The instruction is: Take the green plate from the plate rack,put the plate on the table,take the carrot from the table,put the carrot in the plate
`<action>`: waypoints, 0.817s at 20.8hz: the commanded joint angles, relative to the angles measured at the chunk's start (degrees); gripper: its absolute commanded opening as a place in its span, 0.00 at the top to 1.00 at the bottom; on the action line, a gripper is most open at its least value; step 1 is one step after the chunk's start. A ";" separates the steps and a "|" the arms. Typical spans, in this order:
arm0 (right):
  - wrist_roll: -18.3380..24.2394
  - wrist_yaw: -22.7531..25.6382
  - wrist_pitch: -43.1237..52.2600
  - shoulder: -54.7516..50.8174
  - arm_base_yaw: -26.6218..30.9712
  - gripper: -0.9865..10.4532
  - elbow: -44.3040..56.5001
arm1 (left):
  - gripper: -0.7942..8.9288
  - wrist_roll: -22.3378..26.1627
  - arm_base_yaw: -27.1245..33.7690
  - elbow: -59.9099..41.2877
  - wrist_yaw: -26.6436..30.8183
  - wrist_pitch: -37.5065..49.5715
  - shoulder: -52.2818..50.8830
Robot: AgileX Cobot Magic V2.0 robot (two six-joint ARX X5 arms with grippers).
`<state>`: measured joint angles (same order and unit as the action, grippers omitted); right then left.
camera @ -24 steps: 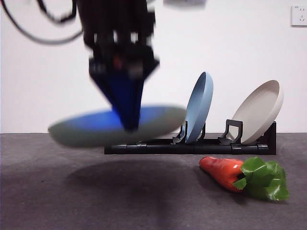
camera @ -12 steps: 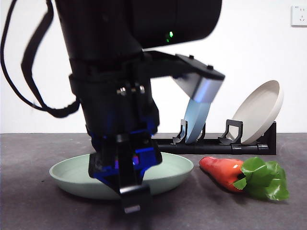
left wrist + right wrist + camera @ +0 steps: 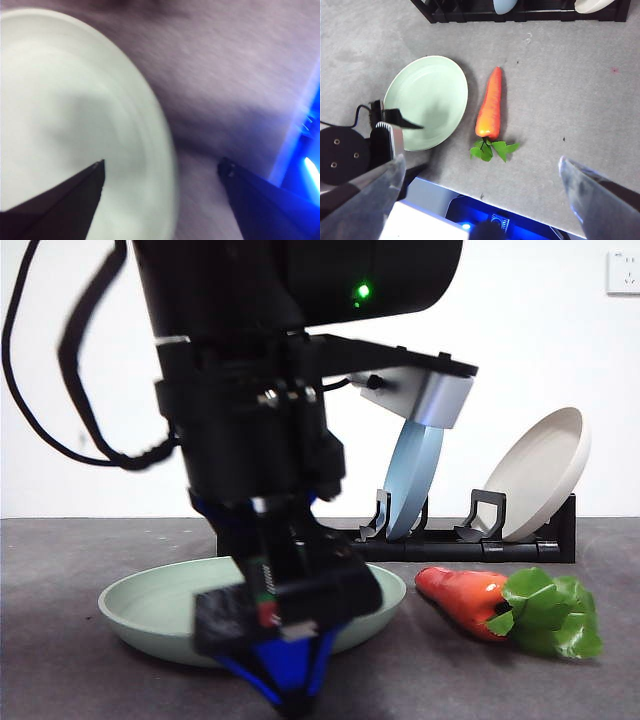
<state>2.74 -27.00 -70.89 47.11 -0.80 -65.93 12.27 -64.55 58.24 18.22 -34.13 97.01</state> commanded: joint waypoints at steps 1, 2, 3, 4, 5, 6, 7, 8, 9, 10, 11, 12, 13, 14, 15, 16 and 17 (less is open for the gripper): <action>-0.55 -0.04 0.09 1.05 -0.55 0.39 -0.02 | 0.52 -2.32 -0.07 3.54 -0.24 -3.93 -3.69; -0.55 -0.07 0.17 2.03 -1.18 0.39 -0.02 | 0.52 -3.50 0.22 5.88 -0.22 -6.08 -6.43; -0.55 -0.04 0.52 3.10 -1.79 0.39 -0.02 | 0.52 -4.15 0.44 7.89 -0.22 -7.30 -8.81; -0.55 -0.04 1.03 4.39 -2.60 0.39 -0.02 | 0.52 -5.49 0.68 10.29 -0.20 -8.70 -11.78; -0.59 -0.02 1.88 5.75 -3.41 0.39 -0.02 | 0.52 -6.71 1.07 12.83 -0.20 -9.90 -14.78; -0.81 0.00 2.84 7.32 -4.31 0.39 -0.02 | 0.52 -7.74 1.57 15.47 -0.20 -10.95 -17.79; -0.81 0.04 3.69 8.98 -5.25 0.39 -0.02 | 0.52 -8.15 2.10 18.16 -0.20 -11.65 -20.65; -1.05 0.28 4.52 10.88 -6.34 0.39 -0.02 | 0.52 -8.15 2.71 20.92 -0.17 -11.96 -23.23; -1.42 0.59 5.46 12.96 -7.63 0.39 -0.02 | 0.52 -8.17 3.52 23.67 -0.20 -12.20 -25.55; -1.42 1.05 6.47 15.41 -9.33 0.39 -0.02 | 0.52 -8.22 4.37 26.71 -0.20 -12.52 -27.71; -1.49 2.73 7.13 17.44 -10.97 0.39 -0.02 | 0.52 -8.24 5.01 29.18 -0.20 -12.94 -29.20; -1.90 5.55 8.20 20.11 -13.09 0.39 -0.02 | 0.52 -8.24 5.62 32.02 -0.20 -13.73 -30.71; -2.12 7.48 9.05 22.32 -14.84 0.39 -0.02 | 0.52 -8.24 6.01 34.14 -0.15 -14.34 -31.69; -2.73 9.49 9.99 25.05 -16.85 0.39 -0.02 | 0.52 -8.22 6.36 36.39 -0.02 -14.95 -32.72; -2.99 10.64 10.56 26.53 -17.97 0.39 -0.02 | 0.52 -8.22 6.54 37.42 0.15 -15.19 -33.24; -3.37 12.09 11.26 28.24 -19.21 0.39 -0.02 | 0.52 -8.22 6.60 38.45 0.44 -15.37 -33.75; -3.67 13.35 12.02 29.92 -20.39 0.39 -0.02 | 0.52 -8.22 6.60 39.34 1.20 -15.47 -34.27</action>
<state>0.19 -14.55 -59.37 75.79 -20.38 -65.93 4.43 -58.15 97.27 18.96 -49.36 62.67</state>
